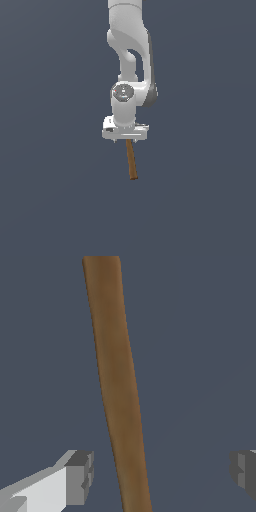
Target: Pick up the object and move it to a goal position.
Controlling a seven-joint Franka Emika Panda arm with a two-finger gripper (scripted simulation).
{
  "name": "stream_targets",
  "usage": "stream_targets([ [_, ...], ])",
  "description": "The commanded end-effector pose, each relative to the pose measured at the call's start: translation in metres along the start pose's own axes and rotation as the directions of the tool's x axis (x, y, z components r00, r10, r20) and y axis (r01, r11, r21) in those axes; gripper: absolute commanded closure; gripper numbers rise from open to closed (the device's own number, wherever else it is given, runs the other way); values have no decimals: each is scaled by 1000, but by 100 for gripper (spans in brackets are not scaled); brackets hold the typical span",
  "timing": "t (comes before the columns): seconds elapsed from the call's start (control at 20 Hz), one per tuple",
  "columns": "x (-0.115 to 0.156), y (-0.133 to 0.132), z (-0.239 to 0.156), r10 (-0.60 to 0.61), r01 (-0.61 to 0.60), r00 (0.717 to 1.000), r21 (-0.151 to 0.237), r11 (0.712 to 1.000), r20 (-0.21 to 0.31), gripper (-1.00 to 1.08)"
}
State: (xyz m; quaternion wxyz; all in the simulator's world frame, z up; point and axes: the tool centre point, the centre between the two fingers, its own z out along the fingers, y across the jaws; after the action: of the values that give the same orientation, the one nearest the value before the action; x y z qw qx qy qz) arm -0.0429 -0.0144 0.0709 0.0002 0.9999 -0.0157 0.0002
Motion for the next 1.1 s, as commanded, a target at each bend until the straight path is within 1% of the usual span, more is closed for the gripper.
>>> stream_targets([
  [0.0, -3, 0, 4, 0, 0, 1000, 0, 1000, 0, -92],
  [0.3, -2, 0, 8, 0, 0, 1000, 0, 1000, 1, -92],
  [0.75, -4, 0, 47, 0, 0, 1000, 0, 1000, 0, -92],
  [1.0, -3, 0, 54, 0, 0, 1000, 0, 1000, 0, -92],
  [1.05, -3, 0, 54, 0, 0, 1000, 0, 1000, 0, 108],
])
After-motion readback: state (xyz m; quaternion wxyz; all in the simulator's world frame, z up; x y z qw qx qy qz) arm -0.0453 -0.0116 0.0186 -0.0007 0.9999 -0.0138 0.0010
